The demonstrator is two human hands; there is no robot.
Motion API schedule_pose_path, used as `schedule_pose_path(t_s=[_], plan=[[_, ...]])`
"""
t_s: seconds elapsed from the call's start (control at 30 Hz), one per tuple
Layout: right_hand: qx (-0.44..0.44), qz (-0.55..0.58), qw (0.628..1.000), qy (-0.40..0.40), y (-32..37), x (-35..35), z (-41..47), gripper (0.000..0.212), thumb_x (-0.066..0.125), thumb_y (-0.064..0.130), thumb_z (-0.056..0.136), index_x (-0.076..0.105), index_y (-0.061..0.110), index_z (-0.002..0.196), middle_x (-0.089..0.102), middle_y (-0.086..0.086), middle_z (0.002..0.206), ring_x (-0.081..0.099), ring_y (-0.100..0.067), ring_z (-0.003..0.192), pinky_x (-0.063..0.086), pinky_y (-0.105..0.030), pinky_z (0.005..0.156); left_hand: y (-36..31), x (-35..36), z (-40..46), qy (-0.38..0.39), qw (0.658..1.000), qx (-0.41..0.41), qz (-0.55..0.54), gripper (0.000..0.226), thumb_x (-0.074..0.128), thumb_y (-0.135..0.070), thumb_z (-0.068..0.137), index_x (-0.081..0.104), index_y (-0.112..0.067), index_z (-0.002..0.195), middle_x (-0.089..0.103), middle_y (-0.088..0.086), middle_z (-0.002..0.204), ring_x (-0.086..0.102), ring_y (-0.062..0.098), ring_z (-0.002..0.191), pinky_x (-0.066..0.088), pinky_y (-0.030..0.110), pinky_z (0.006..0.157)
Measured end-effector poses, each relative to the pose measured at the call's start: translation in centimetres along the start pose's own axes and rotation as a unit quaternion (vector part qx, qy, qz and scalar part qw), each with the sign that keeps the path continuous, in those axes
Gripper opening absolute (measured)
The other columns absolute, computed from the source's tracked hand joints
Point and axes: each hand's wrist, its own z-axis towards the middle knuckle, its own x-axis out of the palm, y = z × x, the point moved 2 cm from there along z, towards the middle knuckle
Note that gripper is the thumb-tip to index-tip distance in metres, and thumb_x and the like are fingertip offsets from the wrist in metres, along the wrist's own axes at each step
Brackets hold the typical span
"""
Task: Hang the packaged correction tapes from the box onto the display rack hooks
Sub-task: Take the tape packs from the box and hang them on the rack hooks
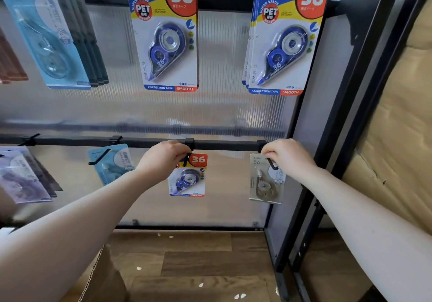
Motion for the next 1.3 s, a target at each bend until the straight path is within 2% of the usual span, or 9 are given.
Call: schedule_pose_path(t_s=[0.13,0.3,0.5,0.63,0.8,1.03,1.17,1.3], plan=[[0.021,-0.026,0.999,0.012,0.2,0.4,0.5,0.022,0.048,0.012,0.093,0.069,0.020,0.093,0.065,-0.001,0.086,0.059,-0.022,0.076,0.053,-0.040,0.071,-0.1,0.5,0.3,-0.001,1.000,-0.006,0.012,0.028,0.046,-0.022,0.098,0.059,-0.023,0.122,0.061,0.000,0.115,0.058,0.020,0.098,0.045,0.029,0.073],[0.038,-0.044,0.998,0.000,0.8,0.1,0.9,0.021,0.048,0.013,0.094,0.067,0.019,0.100,0.065,-0.002,0.096,0.059,-0.021,0.083,0.047,-0.030,0.066,-0.4,0.0,0.5,-0.012,0.999,-0.015,0.035,0.033,0.047,-0.019,0.097,0.052,-0.024,0.129,0.056,0.000,0.124,0.053,0.020,0.108,0.048,0.034,0.085],[-0.008,-0.064,0.996,-0.055,2.6,-1.3,-0.5,0.027,0.044,0.026,0.098,0.064,0.016,0.111,0.061,-0.005,0.107,0.055,-0.024,0.099,0.041,-0.032,0.083,0.0,-0.9,-2.1,-0.018,0.998,-0.056,0.035,0.045,0.043,-0.017,0.097,0.037,-0.020,0.140,0.041,0.000,0.143,0.036,0.020,0.130,0.036,0.034,0.101],[-0.027,-0.060,0.996,-0.063,5.0,-0.7,-1.1,0.031,0.044,0.032,0.097,0.057,0.017,0.122,0.058,-0.003,0.119,0.052,-0.022,0.109,0.041,-0.034,0.090,0.5,-1.9,-4.9,-0.004,0.997,-0.059,0.050,0.053,0.047,-0.021,0.095,0.029,-0.023,0.145,0.031,-0.003,0.150,0.027,0.016,0.138,0.028,0.031,0.109],[-0.064,-0.021,0.997,-0.044,10.4,0.8,-1.4,0.037,0.046,0.033,0.097,0.050,0.017,0.130,0.053,-0.002,0.129,0.047,-0.019,0.120,0.038,-0.032,0.099,3.0,-4.4,-8.5,0.004,0.994,-0.099,0.055,0.053,0.051,-0.023,0.093,0.032,-0.025,0.142,0.032,-0.004,0.149,0.031,0.016,0.136,0.033,0.035,0.108],[-0.137,0.003,0.990,-0.024,19.1,3.0,-1.7,0.037,0.046,0.033,0.096,0.051,0.017,0.129,0.053,-0.002,0.129,0.046,-0.021,0.120,0.038,-0.032,0.097,7.0,-7.8,-14.4,0.010,0.991,-0.082,0.106,0.053,0.049,-0.030,0.094,0.032,-0.022,0.144,0.034,-0.004,0.148,0.030,0.013,0.135,0.029,0.028,0.108],[-0.165,0.031,0.985,-0.037,24.8,5.1,-2.1,0.038,0.046,0.032,0.096,0.049,0.018,0.131,0.050,0.000,0.134,0.043,-0.018,0.124,0.035,-0.031,0.100,11.7,-8.2,-19.0,-0.008,0.987,-0.123,0.105,0.054,0.051,-0.030,0.093,0.033,-0.023,0.143,0.035,-0.005,0.147,0.030,0.012,0.136,0.027,0.028,0.110],[-0.192,0.042,0.981,-0.004,29.0,7.8,-3.8,0.038,0.045,0.032,0.097,0.046,0.019,0.132,0.049,0.001,0.133,0.042,-0.018,0.123,0.036,-0.031,0.099,15.3,-7.9,-22.8,0.006,0.984,-0.148,0.103,0.053,0.051,-0.031,0.093,0.035,-0.022,0.143,0.037,-0.006,0.146,0.030,0.012,0.136,0.026,0.026,0.109]])
